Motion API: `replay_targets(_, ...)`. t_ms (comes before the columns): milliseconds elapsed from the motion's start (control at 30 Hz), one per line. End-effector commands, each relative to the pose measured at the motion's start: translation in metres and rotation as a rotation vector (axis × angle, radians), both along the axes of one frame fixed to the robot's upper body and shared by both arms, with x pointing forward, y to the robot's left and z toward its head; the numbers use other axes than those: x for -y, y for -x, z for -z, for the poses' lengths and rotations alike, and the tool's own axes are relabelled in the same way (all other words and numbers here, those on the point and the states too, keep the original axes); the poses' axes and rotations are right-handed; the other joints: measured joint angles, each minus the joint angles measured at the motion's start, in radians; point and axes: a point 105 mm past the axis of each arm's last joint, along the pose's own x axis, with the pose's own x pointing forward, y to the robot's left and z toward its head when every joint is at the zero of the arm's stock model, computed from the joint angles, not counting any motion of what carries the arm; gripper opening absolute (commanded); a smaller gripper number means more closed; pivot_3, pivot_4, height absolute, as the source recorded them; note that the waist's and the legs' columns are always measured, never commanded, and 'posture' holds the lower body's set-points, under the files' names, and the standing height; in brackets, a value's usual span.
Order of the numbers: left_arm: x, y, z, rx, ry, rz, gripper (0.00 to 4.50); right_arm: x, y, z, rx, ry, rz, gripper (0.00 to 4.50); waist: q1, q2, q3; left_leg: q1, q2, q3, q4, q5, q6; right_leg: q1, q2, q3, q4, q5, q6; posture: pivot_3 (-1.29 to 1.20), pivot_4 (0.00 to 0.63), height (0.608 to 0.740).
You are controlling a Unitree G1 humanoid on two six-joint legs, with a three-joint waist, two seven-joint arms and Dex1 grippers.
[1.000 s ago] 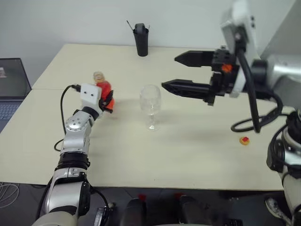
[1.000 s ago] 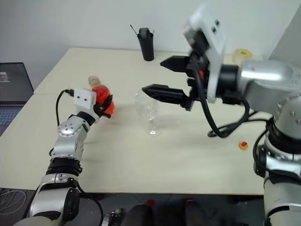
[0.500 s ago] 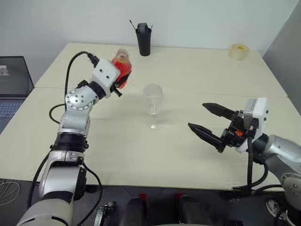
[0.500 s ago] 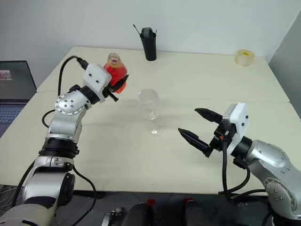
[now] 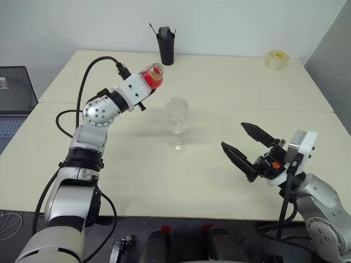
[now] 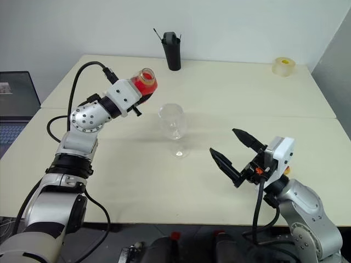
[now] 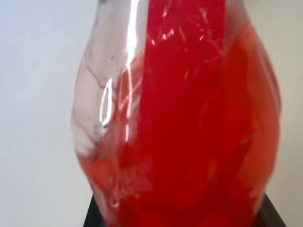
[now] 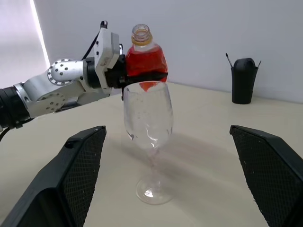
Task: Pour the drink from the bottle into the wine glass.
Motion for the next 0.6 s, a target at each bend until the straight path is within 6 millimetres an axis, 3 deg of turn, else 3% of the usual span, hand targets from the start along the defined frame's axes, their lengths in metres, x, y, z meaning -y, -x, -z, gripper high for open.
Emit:
replay_targets(33, 0.002, 0.005, -0.031, 0.127, -0.008, 0.014, 1.13, -0.004, 0.011, -0.008, 0.073, 0.038, -0.043, 4.50, 0.000, 0.000, 0.000, 0.000, 0.000, 0.000, 0.000, 0.000, 0.000, 0.000, 0.000, 0.000, 0.000, 0.000, 0.000, 0.00, 0.150, 0.740)
replay_targets(300, 0.004, 0.005, -0.024, 0.155, -0.078, 0.018, 1.13, -0.005, 0.019, -0.019, 0.174, 0.026, -0.085, 4.50, 0.000, 0.000, 0.000, 0.000, 0.000, 0.000, 0.000, 0.000, 0.000, 0.000, 0.000, 0.000, 0.000, 0.000, 0.000, 0.00, 0.150, 0.740)
replay_targets(600, 0.010, 0.007, -0.014, 0.178, -0.185, 0.041, 1.13, -0.007, 0.022, -0.016, 0.170, 0.031, -0.102, 4.50, -0.001, 0.000, 0.000, 0.000, 0.000, 0.000, 0.000, 0.001, -0.002, 0.000, 0.000, 0.000, 0.000, 0.000, 0.000, 0.00, 0.150, 0.740)
